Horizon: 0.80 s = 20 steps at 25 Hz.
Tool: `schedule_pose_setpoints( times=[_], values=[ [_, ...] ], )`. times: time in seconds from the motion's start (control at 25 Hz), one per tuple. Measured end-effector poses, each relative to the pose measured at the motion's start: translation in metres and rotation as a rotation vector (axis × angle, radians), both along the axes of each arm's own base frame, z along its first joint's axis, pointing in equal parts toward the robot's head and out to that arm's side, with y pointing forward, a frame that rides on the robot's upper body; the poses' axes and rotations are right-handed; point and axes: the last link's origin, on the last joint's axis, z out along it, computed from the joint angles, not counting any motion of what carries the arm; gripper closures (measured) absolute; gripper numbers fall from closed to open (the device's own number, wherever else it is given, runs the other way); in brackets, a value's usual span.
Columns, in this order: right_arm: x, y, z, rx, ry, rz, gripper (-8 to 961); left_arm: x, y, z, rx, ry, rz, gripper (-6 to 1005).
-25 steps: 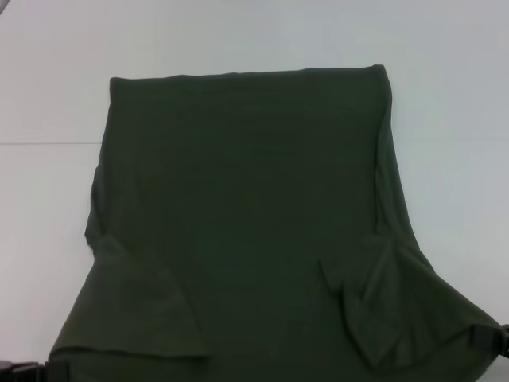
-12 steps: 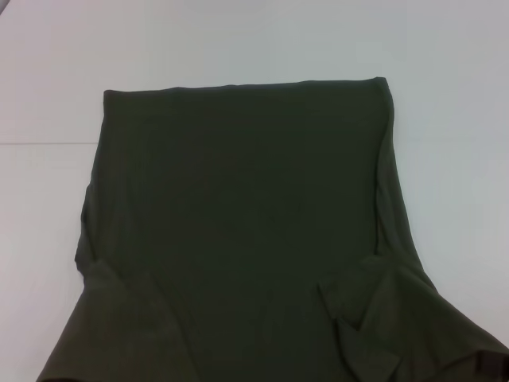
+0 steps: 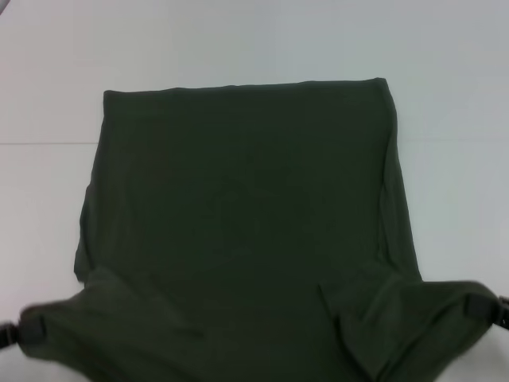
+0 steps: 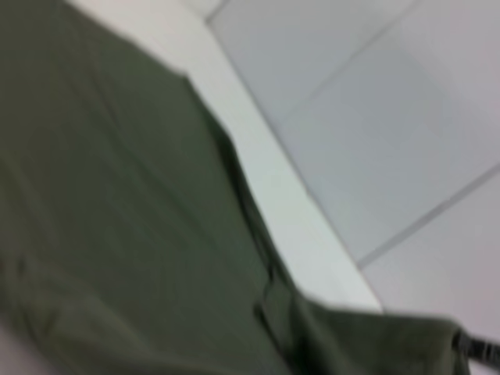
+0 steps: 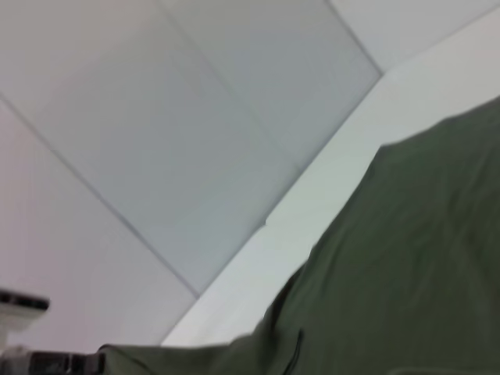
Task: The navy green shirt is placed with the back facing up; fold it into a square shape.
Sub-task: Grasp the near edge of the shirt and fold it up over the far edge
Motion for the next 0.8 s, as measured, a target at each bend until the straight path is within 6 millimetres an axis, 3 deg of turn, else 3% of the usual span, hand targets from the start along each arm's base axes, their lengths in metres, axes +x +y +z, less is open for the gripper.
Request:
schedule_pose_setpoints(
  times=[0.44, 0.8],
  values=[
    [-0.002, 0.029, 0.0, 0.172, 0.068, -0.099, 908, -0.005, 0.029, -0.002, 0.24, -0.105, 0.077, 978],
    [-0.002, 0.034, -0.002, 0.291, 0.096, -0.12, 908, -0.007, 0.051, -0.011, 0.324, -0.133, 0.138, 977]
  ],
)
